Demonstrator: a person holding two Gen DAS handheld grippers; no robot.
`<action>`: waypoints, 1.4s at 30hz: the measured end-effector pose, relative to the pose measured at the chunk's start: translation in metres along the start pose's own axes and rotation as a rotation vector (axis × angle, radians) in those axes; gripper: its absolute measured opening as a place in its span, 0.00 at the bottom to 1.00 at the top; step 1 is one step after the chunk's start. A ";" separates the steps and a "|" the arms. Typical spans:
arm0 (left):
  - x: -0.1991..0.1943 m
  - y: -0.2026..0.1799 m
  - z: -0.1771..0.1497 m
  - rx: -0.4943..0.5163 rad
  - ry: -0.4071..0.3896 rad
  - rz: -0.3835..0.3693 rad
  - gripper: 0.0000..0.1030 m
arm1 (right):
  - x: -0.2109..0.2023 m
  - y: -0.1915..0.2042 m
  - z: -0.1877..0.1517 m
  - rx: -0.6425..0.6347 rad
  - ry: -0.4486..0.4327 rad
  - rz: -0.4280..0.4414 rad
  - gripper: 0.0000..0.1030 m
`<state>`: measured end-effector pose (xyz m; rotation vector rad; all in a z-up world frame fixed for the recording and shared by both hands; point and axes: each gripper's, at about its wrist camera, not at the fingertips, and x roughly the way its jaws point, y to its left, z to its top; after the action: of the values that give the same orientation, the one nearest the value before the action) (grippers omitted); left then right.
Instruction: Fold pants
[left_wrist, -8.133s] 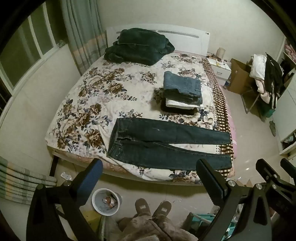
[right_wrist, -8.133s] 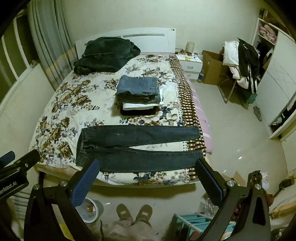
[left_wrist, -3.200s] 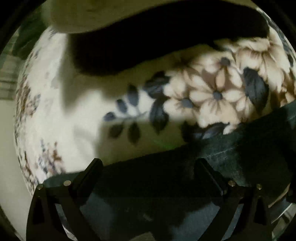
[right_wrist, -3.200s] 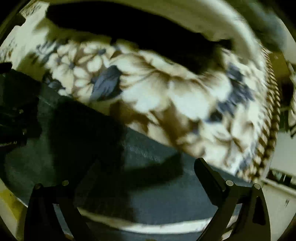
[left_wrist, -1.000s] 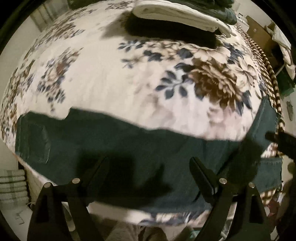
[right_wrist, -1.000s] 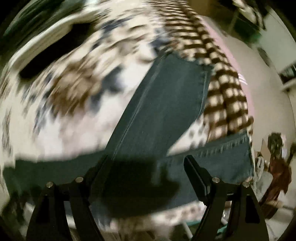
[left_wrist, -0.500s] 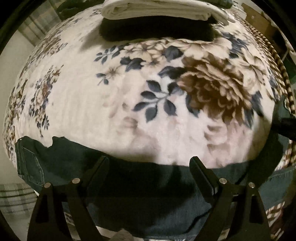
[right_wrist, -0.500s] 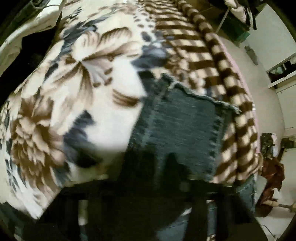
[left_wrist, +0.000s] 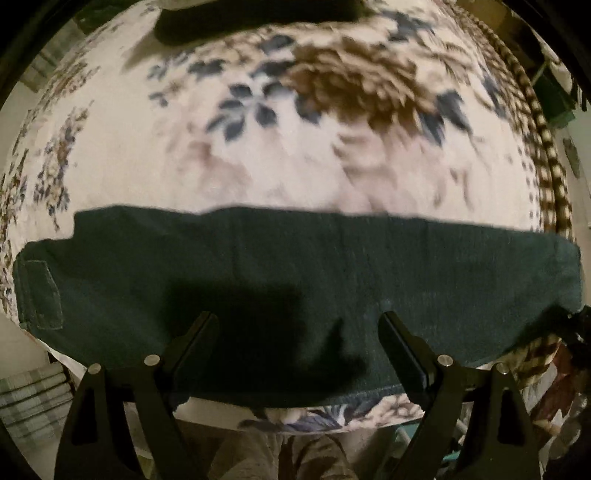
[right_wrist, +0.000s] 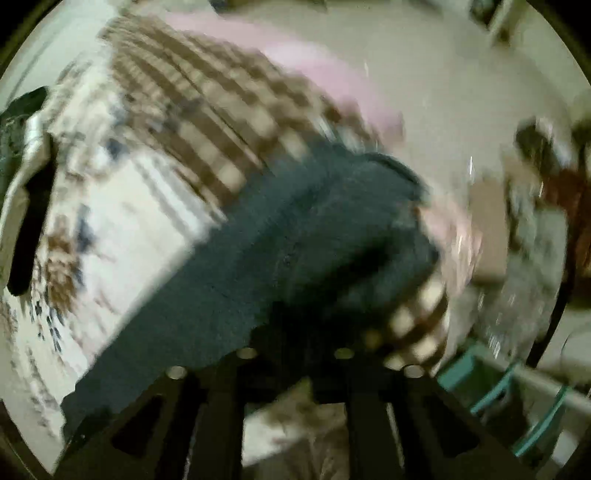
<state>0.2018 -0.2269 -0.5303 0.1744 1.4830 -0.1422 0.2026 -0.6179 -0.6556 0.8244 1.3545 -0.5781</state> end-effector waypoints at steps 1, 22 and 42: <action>0.002 -0.003 -0.002 0.005 0.003 -0.003 0.86 | 0.007 -0.012 -0.002 0.037 0.020 0.045 0.35; 0.007 0.043 -0.064 -0.124 0.020 -0.020 0.86 | 0.001 -0.008 -0.032 -0.062 -0.032 -0.080 0.06; 0.018 0.331 -0.039 -0.524 -0.026 0.114 0.86 | 0.038 0.513 -0.266 -0.991 0.344 0.169 0.51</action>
<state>0.2316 0.1058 -0.5413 -0.1664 1.4327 0.3339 0.4450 -0.0940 -0.6050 0.2054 1.6184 0.3970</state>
